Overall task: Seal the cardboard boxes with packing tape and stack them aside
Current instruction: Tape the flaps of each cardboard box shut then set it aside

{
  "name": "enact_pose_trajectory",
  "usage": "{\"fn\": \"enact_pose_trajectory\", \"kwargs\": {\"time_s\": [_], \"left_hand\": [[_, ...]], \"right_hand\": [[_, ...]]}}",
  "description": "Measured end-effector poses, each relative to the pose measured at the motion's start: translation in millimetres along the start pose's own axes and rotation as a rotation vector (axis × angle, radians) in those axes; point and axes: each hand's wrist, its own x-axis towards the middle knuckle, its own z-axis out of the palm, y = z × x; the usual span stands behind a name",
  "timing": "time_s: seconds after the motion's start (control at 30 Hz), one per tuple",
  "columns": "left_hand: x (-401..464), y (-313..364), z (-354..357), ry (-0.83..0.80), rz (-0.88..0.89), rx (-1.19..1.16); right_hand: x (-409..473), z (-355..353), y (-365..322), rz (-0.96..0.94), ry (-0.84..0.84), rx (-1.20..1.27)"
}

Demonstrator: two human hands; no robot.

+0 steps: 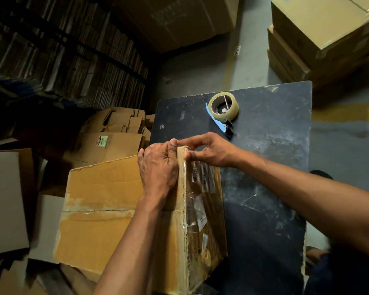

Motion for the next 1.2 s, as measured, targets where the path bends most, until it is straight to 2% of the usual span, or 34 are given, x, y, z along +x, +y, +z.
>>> {"fn": "enact_pose_trajectory", "kwargs": {"time_s": [0.07, 0.27, 0.47, 0.77, 0.97, 1.07, 1.2], "left_hand": [[0.0, -0.4, 0.5, 0.002, -0.001, 0.001], [1.6, -1.8, 2.6, 0.021, 0.007, 0.006], [2.3, -4.9, 5.5, 0.004, 0.008, 0.003], [2.1, -4.3, 4.1, 0.008, 0.010, 0.010], [-0.4, -2.8, 3.0, -0.001, 0.013, -0.013], [-5.4, -8.5, 0.1, 0.025, 0.024, -0.134], [-26.2, -7.7, -15.2, 0.174, 0.013, -0.356]], "right_hand": [[-5.1, -1.3, 18.7, 0.038, -0.016, 0.008], [-20.2, -27.1, 36.3, 0.114, -0.091, -0.245], [-6.0, -0.5, 3.2, -0.061, -0.026, -0.202], [-18.1, -17.4, 14.5, -0.059, -0.129, -0.449], [-22.1, 23.9, -5.4, -0.283, -0.016, -0.420], [-24.3, 23.6, 2.3, -0.247, -0.003, -0.451], [-40.0, 7.2, 11.3, -0.225, -0.013, -0.593]]}}
